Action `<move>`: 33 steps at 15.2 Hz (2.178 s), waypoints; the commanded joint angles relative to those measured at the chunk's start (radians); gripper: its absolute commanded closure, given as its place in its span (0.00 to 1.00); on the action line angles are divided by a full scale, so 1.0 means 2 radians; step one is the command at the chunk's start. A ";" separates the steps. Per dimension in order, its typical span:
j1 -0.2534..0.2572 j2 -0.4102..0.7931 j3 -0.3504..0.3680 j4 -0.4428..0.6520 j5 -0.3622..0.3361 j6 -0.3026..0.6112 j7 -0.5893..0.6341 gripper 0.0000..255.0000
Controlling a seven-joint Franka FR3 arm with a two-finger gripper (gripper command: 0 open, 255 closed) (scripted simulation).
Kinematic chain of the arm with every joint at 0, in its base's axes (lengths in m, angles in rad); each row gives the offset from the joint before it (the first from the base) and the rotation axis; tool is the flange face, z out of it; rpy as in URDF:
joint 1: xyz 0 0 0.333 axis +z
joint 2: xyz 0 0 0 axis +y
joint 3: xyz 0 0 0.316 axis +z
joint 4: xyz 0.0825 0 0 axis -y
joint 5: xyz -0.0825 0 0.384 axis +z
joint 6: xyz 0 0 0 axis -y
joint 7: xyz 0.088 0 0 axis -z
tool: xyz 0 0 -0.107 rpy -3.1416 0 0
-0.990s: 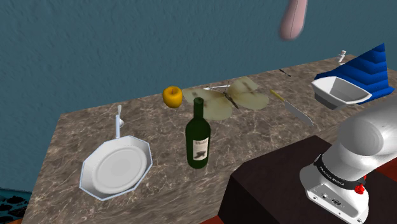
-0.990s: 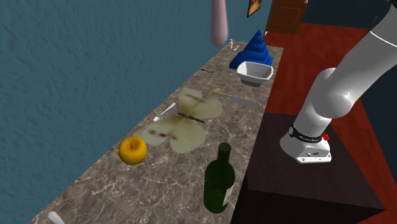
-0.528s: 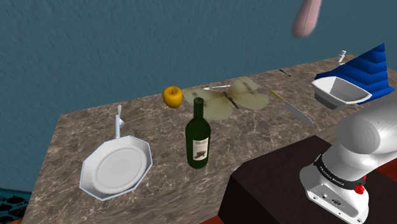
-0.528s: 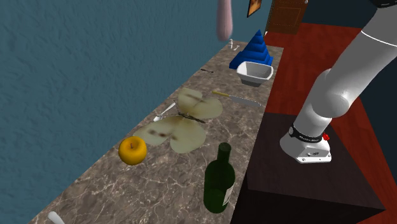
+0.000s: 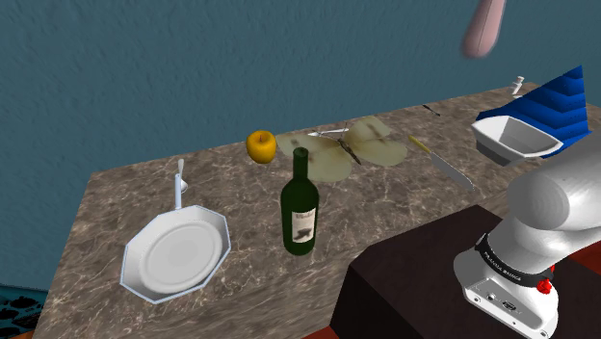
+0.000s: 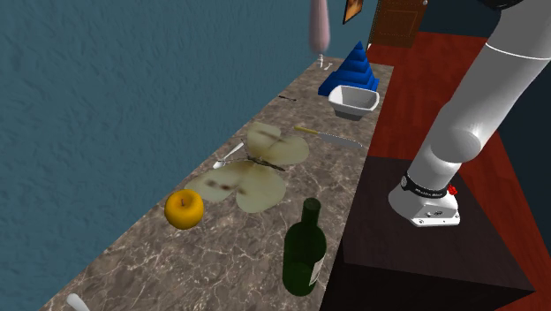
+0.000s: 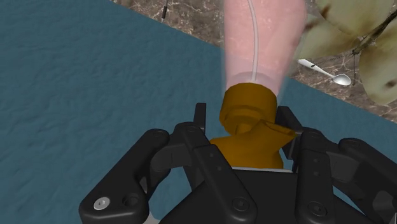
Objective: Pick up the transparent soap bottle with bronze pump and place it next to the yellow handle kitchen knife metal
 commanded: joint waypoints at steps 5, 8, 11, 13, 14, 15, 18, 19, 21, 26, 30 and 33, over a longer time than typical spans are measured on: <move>0.002 -0.026 0.005 -0.070 -0.011 0.047 -0.001 1.00; 0.003 -0.038 0.008 -0.104 -0.015 0.071 -0.001 1.00; 0.003 -0.048 0.010 -0.136 -0.019 0.093 -0.001 1.00; 0.003 -0.053 0.011 -0.156 -0.021 0.108 -0.002 1.00; 0.003 -0.056 0.012 -0.166 -0.021 0.115 -0.002 1.00; 0.003 -0.059 0.012 -0.176 -0.022 0.122 -0.002 1.00; 0.003 -0.065 0.013 -0.203 -0.024 0.143 -0.003 1.00; 0.003 -0.067 0.013 -0.212 -0.025 0.150 -0.004 1.00; 0.003 -0.071 0.014 -0.229 -0.025 0.164 -0.005 1.00; 0.002 -0.078 0.014 -0.270 -0.026 0.198 -0.008 1.00; 0.001 -0.081 0.014 -0.300 -0.026 0.225 -0.011 1.00; 0.001 -0.082 0.014 -0.321 -0.025 0.245 -0.014 1.00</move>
